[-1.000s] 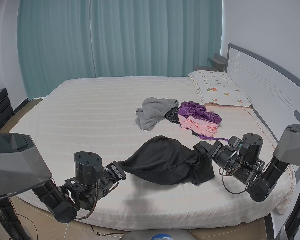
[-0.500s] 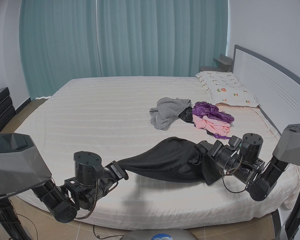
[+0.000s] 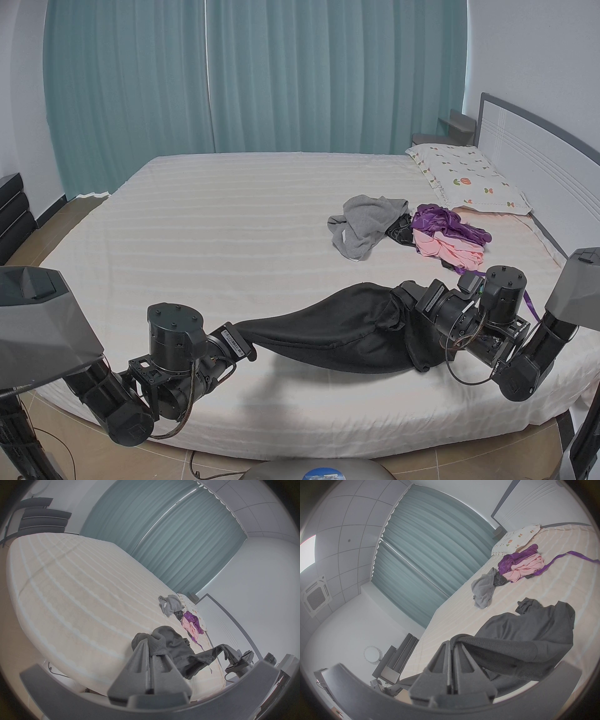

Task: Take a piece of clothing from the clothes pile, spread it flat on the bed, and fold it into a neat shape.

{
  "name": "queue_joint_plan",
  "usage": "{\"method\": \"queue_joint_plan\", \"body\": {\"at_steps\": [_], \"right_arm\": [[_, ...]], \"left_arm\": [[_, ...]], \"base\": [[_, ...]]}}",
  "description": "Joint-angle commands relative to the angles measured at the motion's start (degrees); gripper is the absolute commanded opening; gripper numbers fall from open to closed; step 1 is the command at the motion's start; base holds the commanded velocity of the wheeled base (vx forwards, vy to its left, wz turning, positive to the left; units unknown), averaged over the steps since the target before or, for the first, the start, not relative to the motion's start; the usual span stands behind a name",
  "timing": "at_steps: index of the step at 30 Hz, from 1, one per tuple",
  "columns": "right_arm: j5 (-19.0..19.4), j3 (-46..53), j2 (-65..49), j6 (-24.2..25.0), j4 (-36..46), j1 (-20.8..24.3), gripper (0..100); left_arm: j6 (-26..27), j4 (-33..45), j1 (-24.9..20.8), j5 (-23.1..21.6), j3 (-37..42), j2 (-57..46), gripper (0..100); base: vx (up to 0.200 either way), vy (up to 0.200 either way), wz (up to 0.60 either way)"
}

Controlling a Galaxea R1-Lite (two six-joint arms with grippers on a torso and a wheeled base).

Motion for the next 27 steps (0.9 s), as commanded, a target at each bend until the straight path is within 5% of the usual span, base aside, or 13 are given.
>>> {"method": "queue_joint_plan", "body": {"at_steps": [1, 27], "right_arm": [[0.02, 0.01, -0.01, 0.01, -0.05, 0.04, 0], [-0.16, -1.22, -0.37, -1.05, -1.99, 2.76, 0]], "left_arm": [[-0.05, -0.04, 0.00, 0.03, 0.05, -0.06, 0], [-0.66, -0.04, -0.08, 0.03, 2.16, -2.26, 0]], "base": [[0.000, 0.200, 0.00], [0.000, 0.200, 0.00]]}}
